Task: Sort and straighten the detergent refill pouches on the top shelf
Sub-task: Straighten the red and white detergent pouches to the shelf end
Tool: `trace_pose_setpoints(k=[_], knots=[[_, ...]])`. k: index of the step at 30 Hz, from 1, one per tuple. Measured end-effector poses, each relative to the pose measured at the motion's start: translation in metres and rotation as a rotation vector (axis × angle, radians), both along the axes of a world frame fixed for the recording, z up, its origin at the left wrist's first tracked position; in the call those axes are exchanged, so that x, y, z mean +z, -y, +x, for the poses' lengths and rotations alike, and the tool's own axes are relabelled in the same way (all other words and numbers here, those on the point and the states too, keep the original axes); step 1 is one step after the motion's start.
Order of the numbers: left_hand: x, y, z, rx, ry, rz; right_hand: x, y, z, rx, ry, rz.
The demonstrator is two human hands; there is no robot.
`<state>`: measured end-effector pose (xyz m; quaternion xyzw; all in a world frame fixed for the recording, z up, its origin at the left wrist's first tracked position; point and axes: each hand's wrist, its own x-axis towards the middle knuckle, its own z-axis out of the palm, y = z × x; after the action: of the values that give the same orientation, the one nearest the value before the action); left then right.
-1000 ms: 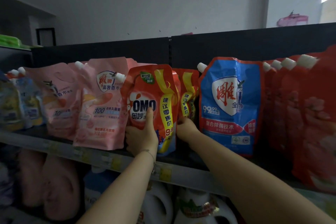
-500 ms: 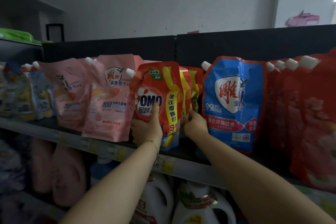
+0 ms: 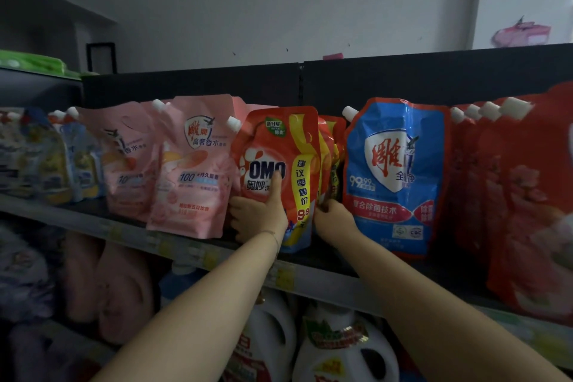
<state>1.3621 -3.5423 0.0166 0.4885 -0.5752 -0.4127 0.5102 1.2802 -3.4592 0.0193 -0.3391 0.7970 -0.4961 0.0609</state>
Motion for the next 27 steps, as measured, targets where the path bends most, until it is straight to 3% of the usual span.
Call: trace_pose_setpoints(k=[8, 14, 17, 23, 27], knots=[[0.004, 0.001, 0.016, -0.162, 0.067, -0.012, -0.001, 0.003, 0.022, -0.144, 0.041, -0.015], [0.007, 0.011, 0.05, -0.249, 0.357, -0.153, -0.003, -0.016, 0.038, -0.2, -0.055, -0.328], [0.005, 0.015, 0.064, -0.208, 0.4, -0.26, -0.004, -0.018, 0.053, -0.078, -0.255, -0.388], [-0.01, 0.044, 0.111, -0.056, 0.507, -0.464, -0.012, 0.006, 0.092, 0.22, -0.903, -0.313], [-0.014, 0.075, 0.16, 0.014, 0.727, -0.566, -0.014, 0.04, 0.114, 0.377, -1.008, -0.148]])
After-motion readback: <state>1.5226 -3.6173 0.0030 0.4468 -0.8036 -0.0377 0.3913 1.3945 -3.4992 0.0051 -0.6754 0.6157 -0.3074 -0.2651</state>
